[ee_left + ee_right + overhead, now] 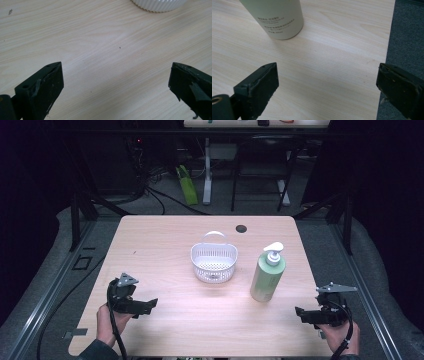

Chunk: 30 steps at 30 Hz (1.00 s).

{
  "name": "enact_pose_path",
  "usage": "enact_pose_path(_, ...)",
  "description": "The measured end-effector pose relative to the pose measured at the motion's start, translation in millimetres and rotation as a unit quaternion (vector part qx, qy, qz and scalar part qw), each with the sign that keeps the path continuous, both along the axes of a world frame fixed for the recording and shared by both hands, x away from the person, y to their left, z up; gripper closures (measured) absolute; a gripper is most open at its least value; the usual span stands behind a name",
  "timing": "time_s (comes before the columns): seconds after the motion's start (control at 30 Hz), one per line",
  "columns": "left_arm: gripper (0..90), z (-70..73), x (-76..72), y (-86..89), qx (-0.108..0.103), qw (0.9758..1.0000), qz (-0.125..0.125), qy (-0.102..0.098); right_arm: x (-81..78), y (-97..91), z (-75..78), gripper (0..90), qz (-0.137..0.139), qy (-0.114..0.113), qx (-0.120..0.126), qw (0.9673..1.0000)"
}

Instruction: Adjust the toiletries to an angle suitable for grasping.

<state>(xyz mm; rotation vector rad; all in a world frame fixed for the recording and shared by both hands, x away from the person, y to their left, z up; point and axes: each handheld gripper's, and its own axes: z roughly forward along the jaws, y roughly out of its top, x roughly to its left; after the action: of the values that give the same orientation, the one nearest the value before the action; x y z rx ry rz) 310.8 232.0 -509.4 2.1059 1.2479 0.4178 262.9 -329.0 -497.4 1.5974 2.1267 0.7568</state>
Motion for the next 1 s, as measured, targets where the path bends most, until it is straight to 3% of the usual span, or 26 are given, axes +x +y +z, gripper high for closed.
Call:
enact_pose_path(0.33,0.0,0.7,0.1,-0.2,0.0,1.0,-0.002,-0.005,1.5,4.4,-2.0,3.5,0.018,-0.002,-0.013,0.9998)
enact_pose_path(0.67,0.0,0.5,2.2,-0.2,0.0,1.0,-0.001,-0.006,6.7,10.2,-5.7,2.3,0.024,0.007,-0.008,0.9996)
enact_pose_path(1.0,0.0,0.2,3.0,0.4,0.002,1.0,0.0,-0.005,8.0,17.2,-2.9,2.4,0.04,-0.012,-0.01,0.9991)
